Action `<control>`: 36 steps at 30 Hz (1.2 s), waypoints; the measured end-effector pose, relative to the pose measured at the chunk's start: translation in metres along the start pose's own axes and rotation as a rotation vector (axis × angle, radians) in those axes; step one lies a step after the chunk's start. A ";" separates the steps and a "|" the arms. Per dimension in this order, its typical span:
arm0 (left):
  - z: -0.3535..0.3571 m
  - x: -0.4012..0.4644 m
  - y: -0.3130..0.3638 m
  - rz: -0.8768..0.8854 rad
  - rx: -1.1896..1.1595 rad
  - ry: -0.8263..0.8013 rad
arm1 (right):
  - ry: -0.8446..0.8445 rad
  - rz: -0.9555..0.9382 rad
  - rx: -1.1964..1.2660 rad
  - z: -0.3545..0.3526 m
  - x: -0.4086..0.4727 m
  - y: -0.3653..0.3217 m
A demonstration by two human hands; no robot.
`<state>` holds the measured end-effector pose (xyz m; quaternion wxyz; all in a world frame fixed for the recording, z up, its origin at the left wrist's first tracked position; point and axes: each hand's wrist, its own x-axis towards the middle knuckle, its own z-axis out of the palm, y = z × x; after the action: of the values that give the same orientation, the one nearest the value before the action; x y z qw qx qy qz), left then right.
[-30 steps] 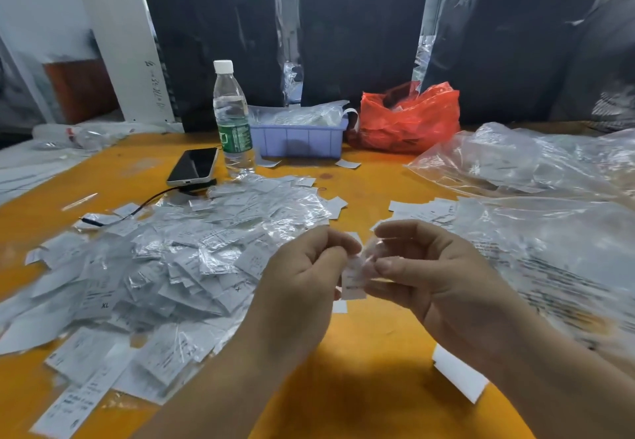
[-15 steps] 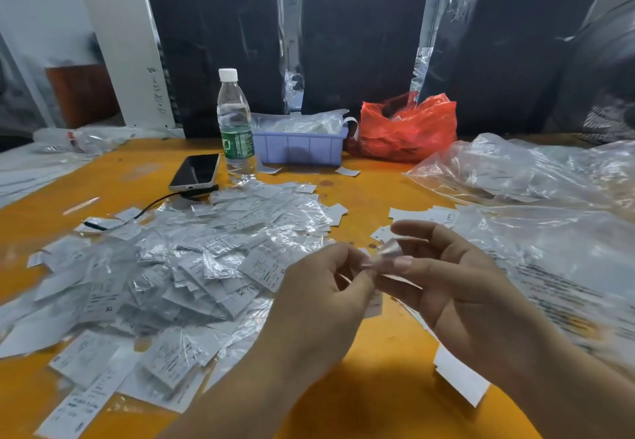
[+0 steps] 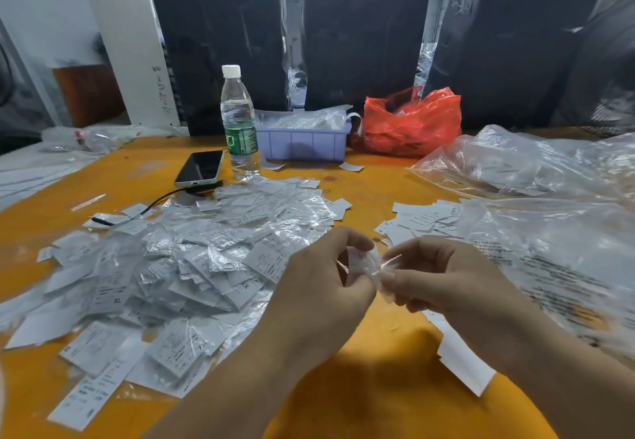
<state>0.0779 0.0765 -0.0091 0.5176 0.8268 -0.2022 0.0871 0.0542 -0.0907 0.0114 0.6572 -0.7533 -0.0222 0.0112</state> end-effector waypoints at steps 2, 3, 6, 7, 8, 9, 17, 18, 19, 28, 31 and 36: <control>-0.001 0.000 0.001 -0.022 -0.016 -0.004 | 0.021 -0.012 0.038 -0.001 0.000 0.001; -0.001 0.001 0.001 -0.043 -0.040 -0.014 | 0.032 -0.022 0.058 -0.001 0.001 0.001; -0.003 0.003 0.000 -0.167 -0.206 -0.049 | 0.081 -0.059 0.108 -0.001 0.003 0.003; -0.004 0.004 0.000 -0.208 -0.270 -0.055 | 0.109 -0.066 0.119 -0.002 0.004 0.004; -0.005 0.004 0.001 -0.229 -0.321 -0.060 | 0.134 -0.070 0.132 -0.002 0.006 0.005; -0.005 0.004 0.003 -0.234 -0.361 -0.062 | 0.150 -0.066 0.149 -0.003 0.006 0.005; -0.005 0.004 0.006 -0.152 -0.341 -0.140 | -0.091 0.036 0.070 -0.003 0.002 0.002; -0.005 0.004 0.005 -0.159 -0.348 -0.146 | -0.063 0.027 0.056 -0.003 0.002 0.003; -0.005 0.004 0.006 -0.176 -0.366 -0.149 | -0.035 0.019 0.050 -0.004 0.003 0.003; -0.005 0.003 0.005 -0.197 -0.436 -0.136 | 0.069 -0.042 0.258 -0.009 0.005 0.000; -0.007 0.002 0.007 -0.164 -0.428 -0.148 | 0.076 -0.045 0.271 -0.010 0.004 0.000; -0.007 0.001 0.010 -0.145 -0.381 -0.186 | 0.086 -0.061 0.266 -0.010 0.005 0.003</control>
<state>0.0748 0.0790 0.0023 0.6486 0.7309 -0.2018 -0.0666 0.0601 -0.1007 0.0102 0.7517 -0.6582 -0.0153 -0.0385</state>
